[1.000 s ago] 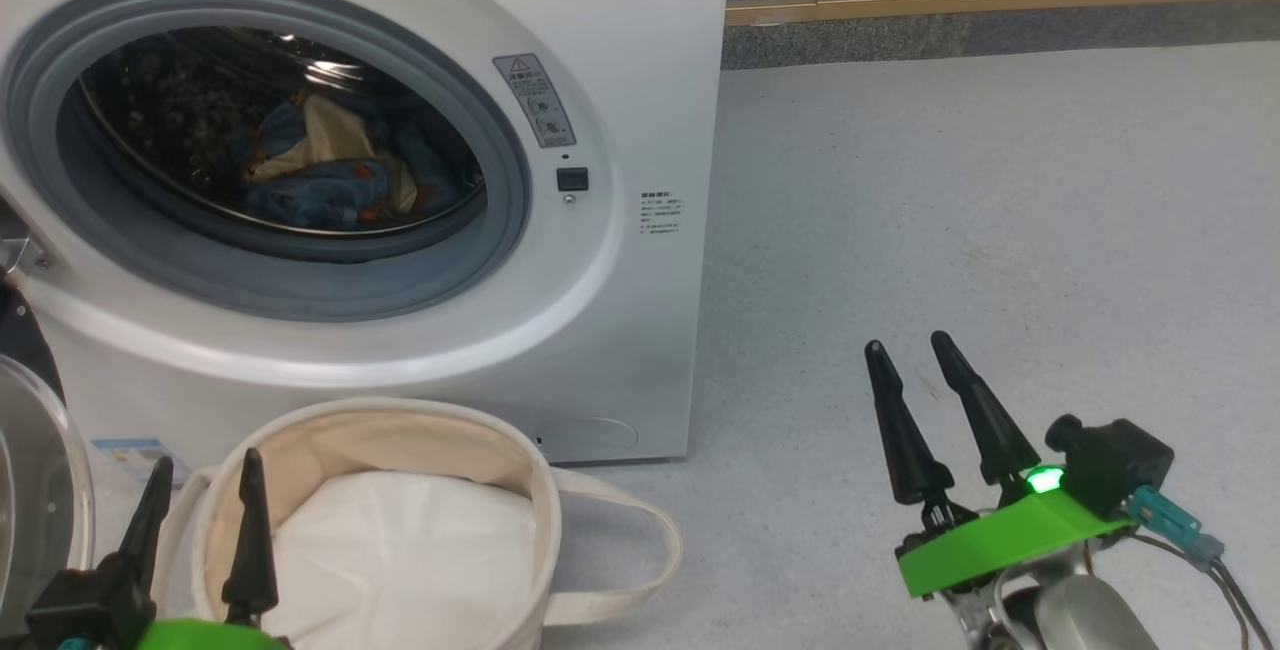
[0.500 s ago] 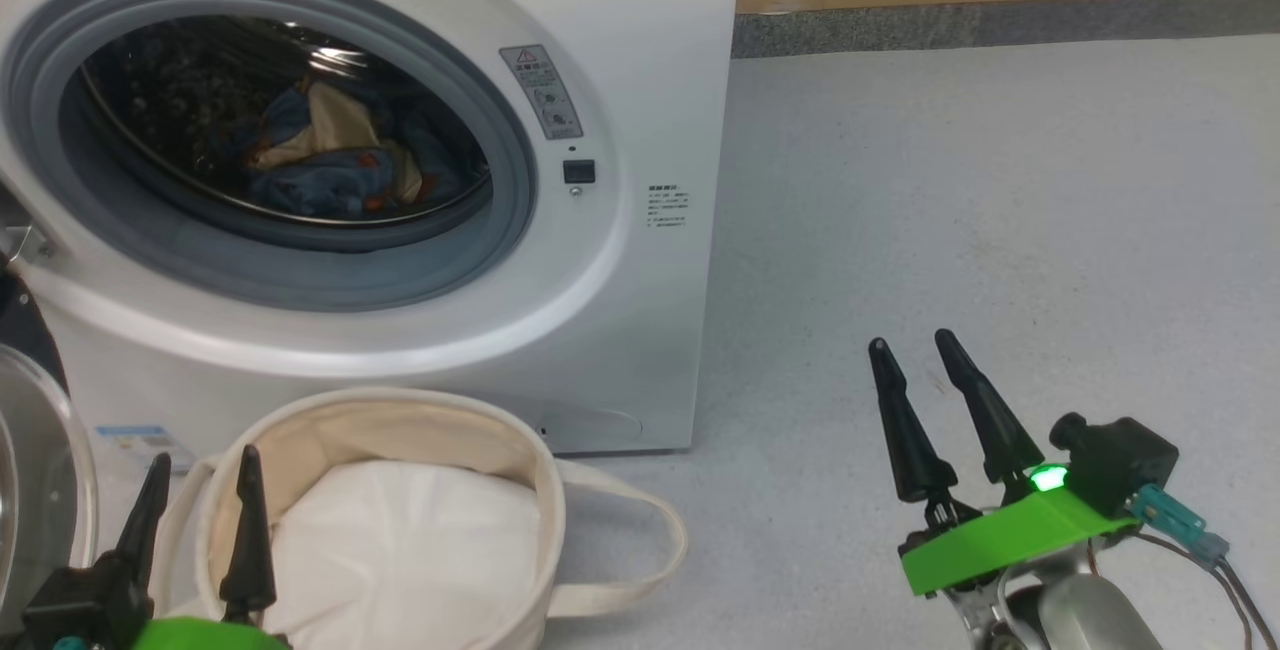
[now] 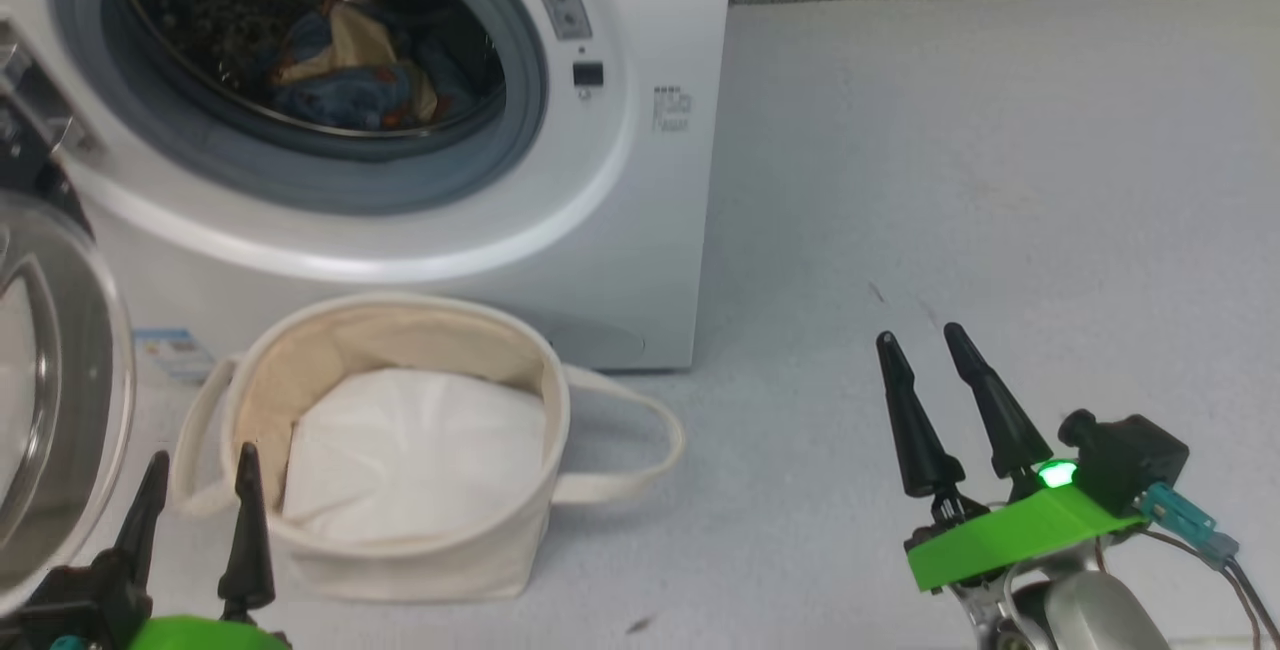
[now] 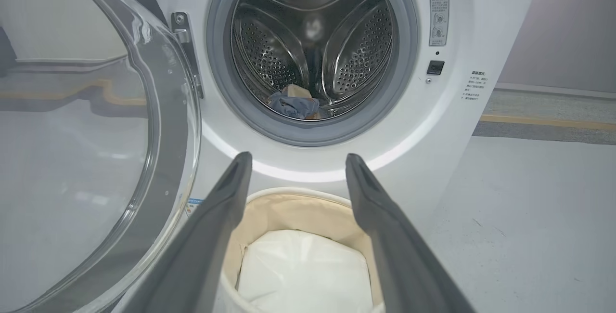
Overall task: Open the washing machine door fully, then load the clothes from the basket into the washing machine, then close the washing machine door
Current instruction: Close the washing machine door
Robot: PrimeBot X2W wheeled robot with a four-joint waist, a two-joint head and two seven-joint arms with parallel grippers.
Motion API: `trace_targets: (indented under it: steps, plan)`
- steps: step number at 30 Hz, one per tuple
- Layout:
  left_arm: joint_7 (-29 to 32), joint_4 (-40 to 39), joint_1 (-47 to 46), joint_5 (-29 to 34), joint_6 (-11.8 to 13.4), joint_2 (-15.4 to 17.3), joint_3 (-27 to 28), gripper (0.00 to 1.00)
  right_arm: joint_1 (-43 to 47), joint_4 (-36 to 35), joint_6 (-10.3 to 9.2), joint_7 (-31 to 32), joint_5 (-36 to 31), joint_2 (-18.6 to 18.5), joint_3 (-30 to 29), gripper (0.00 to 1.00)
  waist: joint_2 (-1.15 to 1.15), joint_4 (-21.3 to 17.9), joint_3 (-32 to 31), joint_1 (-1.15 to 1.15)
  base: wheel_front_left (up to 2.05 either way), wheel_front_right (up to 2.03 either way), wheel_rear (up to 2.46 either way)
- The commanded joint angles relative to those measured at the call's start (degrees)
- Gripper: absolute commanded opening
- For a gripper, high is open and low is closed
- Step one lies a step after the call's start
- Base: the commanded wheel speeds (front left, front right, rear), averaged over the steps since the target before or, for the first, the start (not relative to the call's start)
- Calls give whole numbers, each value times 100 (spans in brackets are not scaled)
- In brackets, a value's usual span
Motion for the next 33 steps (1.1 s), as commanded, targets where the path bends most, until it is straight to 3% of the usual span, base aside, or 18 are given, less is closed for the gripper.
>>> trace_targets:
  steps: [1, 10, 24, 33]
  plan:
    - [-26, -116, -252, -5, 198, 241, 266, 100, -43, -204, 3, 24, -39, 20, 100, 100, 0, 2, 8, 0, -180, 180, 0]
    - [-14, -83, -288, 19, 213, 263, 250, 100, -53, -170, 3, 3, -50, 42, 110, 100, 0, 15, 15, 0, -112, 112, 0]
    - [30, -74, -294, 151, 274, 333, 132, 100, -69, -94, 3, -23, -20, 31, 153, 100, 0, 107, -69, 0, -7, 7, 0]
    - [20, -63, -244, 90, 345, 299, 217, 100, -69, -27, 3, -32, 42, 22, 186, 100, 0, 601, -161, 0, 0, 0, 0]
